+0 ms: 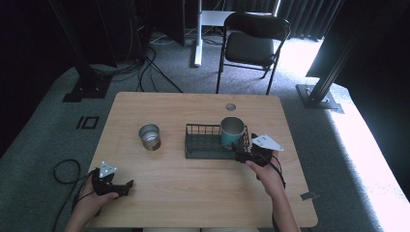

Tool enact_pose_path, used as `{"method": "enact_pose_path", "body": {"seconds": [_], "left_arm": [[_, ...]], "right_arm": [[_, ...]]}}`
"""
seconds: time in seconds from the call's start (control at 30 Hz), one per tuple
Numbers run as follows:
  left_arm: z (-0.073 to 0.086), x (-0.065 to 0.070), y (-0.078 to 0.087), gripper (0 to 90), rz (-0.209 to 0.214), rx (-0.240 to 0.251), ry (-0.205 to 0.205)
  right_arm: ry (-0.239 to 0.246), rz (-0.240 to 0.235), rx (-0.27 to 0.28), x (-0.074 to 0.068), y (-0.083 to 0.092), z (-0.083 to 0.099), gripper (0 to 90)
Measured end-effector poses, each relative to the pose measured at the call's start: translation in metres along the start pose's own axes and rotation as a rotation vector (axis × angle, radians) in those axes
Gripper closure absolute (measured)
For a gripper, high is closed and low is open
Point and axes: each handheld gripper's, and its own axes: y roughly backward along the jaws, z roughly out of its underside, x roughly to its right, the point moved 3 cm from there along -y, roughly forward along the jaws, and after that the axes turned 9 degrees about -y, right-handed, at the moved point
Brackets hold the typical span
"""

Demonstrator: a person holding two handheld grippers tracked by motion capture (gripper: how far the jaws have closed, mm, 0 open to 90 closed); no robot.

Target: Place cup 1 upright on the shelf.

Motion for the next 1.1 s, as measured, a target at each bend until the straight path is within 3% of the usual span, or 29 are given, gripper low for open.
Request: {"method": "enact_pose_path", "body": {"seconds": [0.5,0.67,1.1], "left_arm": [[0.0,0.0,0.0,0.3,0.0,-0.001,0.0],[0.0,0.0,0.0,0.3,-0.001,-0.001,-0.001],[0.0,0.0,0.0,0.3,-0.001,0.0,-0.001]], "right_arm": [[0.016,-0.012,-0.038,0.013,0.015,0.024,11.6],[-0.012,0.001,-0.065,0.02,0.019,0.035,11.6],[-0.02,0.021,-0.111,0.035,0.034,0.059,11.6]]}}
